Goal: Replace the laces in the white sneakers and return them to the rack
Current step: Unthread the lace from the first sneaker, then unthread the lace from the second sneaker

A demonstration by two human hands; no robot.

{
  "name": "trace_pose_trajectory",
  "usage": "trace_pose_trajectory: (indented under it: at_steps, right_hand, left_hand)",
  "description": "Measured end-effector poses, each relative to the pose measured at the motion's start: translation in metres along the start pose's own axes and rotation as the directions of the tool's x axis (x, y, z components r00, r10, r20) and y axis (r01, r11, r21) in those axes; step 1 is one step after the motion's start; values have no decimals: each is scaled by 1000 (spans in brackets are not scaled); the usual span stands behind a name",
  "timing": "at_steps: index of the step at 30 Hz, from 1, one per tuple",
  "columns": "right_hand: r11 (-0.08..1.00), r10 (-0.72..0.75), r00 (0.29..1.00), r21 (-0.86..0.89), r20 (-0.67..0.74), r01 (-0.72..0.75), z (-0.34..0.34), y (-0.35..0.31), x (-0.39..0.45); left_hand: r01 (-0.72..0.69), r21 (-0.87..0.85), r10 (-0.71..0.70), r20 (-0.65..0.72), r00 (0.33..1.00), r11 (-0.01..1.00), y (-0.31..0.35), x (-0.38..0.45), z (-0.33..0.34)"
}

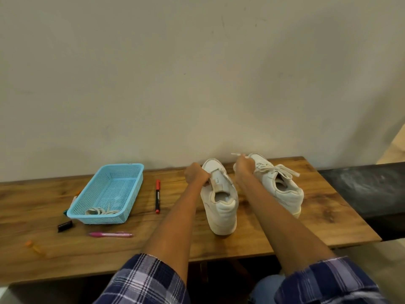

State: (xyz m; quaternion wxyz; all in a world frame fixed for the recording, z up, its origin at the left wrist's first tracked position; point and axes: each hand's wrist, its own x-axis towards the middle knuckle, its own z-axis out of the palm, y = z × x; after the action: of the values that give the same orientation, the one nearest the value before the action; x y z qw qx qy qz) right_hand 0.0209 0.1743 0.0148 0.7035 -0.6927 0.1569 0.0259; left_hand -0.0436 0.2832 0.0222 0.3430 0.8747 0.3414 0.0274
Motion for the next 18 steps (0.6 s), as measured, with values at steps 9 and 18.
trace_pose_trajectory:
  at_steps: [9, 18]
  right_hand:
    - [962, -150, 958, 260, 246, 83, 7, -66, -40]
    - [840, -258, 761, -251, 595, 481, 89, -45, -84]
  left_hand:
    - [40, -252, -13, 111, 994, 967, -9, 4, -8]
    - [82, -82, -92, -134, 987, 993, -79, 10, -62]
